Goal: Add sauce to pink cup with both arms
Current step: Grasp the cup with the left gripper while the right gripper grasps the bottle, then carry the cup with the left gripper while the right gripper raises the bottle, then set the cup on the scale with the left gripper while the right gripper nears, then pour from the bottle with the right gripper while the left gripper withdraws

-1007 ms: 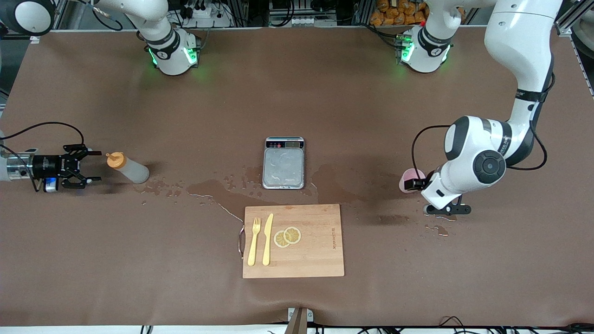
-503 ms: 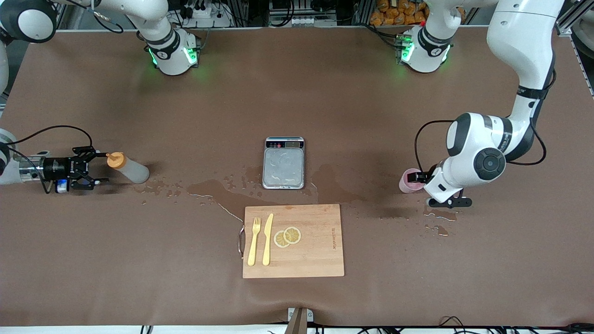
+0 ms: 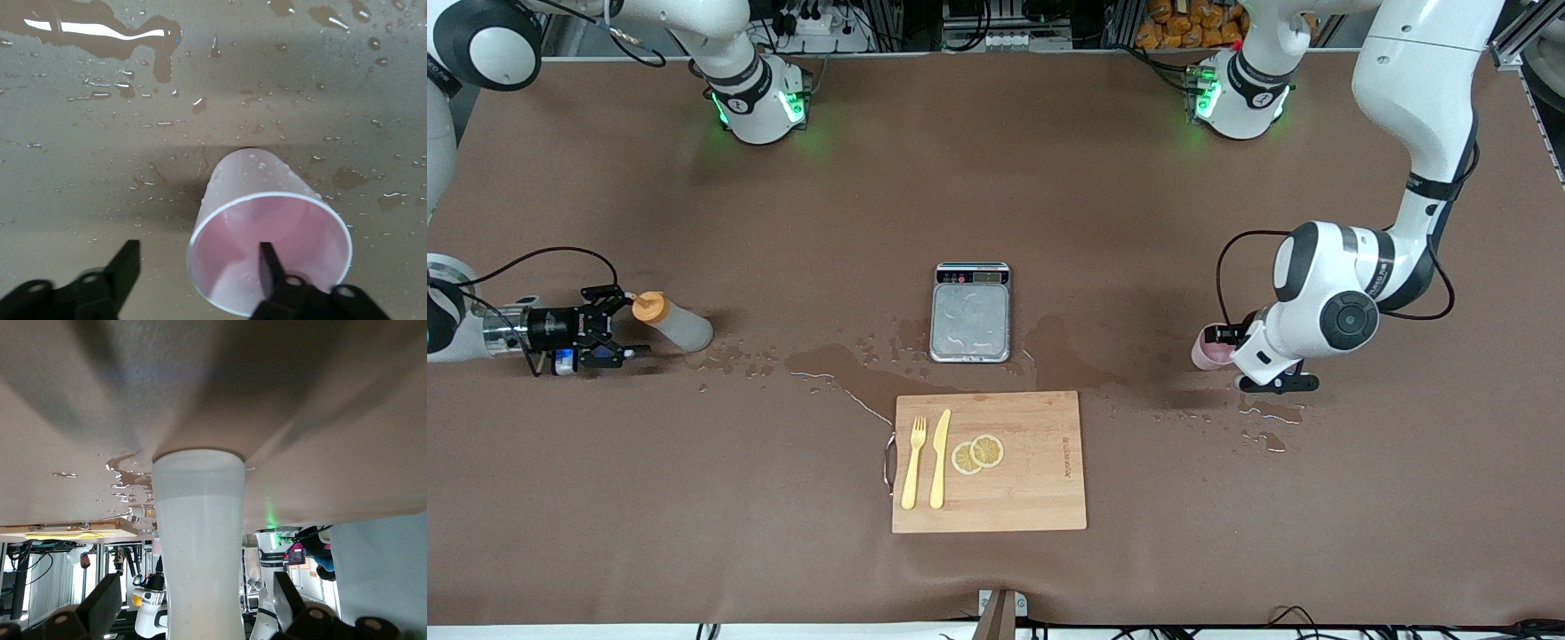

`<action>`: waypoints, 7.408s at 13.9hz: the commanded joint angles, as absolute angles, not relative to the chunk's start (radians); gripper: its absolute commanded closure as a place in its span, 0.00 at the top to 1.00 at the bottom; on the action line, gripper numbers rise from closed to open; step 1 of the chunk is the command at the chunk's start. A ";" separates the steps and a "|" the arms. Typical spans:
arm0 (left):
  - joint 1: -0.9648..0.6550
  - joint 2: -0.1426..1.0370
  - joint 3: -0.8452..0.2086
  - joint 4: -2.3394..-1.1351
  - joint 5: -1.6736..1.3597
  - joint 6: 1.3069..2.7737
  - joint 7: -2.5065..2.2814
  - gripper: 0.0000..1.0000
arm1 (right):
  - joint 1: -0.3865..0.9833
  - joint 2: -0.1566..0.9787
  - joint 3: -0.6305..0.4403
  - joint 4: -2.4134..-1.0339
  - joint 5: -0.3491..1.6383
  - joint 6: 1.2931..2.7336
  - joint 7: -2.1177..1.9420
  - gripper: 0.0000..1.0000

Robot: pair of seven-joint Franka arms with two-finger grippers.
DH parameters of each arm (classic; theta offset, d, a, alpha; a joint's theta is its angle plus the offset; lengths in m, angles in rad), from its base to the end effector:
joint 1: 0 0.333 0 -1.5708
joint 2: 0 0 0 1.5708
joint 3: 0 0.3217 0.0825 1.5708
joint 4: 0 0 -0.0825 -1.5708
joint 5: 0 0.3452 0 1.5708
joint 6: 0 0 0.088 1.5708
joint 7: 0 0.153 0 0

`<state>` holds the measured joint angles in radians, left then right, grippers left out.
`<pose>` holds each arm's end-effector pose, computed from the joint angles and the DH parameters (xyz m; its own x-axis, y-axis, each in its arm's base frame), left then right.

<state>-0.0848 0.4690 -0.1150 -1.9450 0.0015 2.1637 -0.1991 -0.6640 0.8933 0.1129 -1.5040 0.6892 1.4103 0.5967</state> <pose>0.5469 -0.1101 0.2114 0.9682 0.0039 -0.2500 0.0044 -1.0000 0.0014 0.5207 -0.2046 0.1518 0.0310 -0.3444 -0.9383 -0.9824 -0.1836 0.0350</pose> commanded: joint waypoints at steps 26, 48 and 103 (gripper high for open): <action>-0.138 0.396 -0.324 -1.741 0.009 2.040 -0.644 0.00 | -0.568 0.919 0.112 -1.448 0.709 1.375 0.606 0.37; -0.580 0.701 -0.316 -1.450 -0.066 2.130 -1.092 0.00 | -0.295 0.741 0.112 -1.209 0.322 1.356 1.047 0.38; 0.023 0.141 -0.212 -1.696 -0.011 1.793 -0.178 1.00 | 0.466 0.690 0.104 -1.209 -0.093 1.193 2.305 0.27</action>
<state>0.0284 0.2492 -0.2463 -1.5957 -0.0233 1.7970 -0.2428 0.4439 0.6933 0.1129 -1.2051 -0.0629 1.2056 2.2756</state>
